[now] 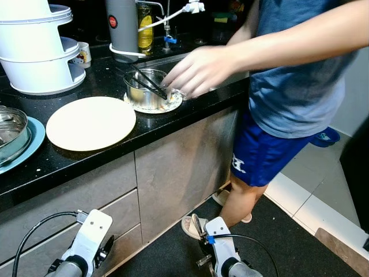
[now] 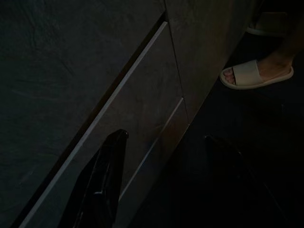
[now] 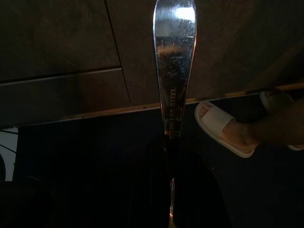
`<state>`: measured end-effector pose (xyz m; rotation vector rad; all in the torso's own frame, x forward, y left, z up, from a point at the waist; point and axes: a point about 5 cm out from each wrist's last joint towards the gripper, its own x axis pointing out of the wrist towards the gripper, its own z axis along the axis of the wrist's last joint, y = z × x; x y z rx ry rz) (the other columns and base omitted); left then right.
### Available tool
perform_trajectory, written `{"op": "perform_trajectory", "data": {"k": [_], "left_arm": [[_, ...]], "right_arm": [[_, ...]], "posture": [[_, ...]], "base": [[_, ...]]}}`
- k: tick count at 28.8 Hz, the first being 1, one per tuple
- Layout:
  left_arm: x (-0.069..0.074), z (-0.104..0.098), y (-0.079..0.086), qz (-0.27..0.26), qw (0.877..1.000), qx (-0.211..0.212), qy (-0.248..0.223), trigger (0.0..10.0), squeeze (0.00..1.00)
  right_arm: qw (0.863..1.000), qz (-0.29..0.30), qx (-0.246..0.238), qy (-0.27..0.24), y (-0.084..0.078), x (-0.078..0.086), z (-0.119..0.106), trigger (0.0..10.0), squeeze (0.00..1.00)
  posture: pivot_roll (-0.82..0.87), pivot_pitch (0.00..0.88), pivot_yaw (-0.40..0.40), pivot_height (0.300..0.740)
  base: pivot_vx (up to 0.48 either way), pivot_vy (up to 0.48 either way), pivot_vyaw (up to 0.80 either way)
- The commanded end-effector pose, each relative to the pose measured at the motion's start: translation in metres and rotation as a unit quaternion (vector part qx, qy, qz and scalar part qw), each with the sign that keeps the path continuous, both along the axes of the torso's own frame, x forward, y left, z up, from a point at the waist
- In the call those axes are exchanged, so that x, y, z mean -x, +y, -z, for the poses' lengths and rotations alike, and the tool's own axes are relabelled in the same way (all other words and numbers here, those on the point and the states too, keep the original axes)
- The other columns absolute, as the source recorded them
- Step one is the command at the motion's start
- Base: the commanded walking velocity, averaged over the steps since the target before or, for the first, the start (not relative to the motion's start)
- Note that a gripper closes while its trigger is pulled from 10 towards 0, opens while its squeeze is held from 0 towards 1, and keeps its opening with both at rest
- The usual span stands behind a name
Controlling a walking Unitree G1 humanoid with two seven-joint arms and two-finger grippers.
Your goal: Kitchen organization
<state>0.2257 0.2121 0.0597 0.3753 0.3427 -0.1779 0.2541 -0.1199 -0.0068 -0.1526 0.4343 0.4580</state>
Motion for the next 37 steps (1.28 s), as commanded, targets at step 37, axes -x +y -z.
{"op": "perform_trajectory", "data": {"k": [37], "left_arm": [[0.010, 0.013, -0.049, 0.118, 0.987, 0.087, 0.067, 10.0, 0.00]], "right_arm": [[0.999, 0.002, 0.017, 0.034, -0.004, 0.016, 0.018, 10.0, 0.00]], "posture": [[-0.05, 0.116, -0.035, 0.740]], "base": [[0.000, 0.000, 0.00]]}}
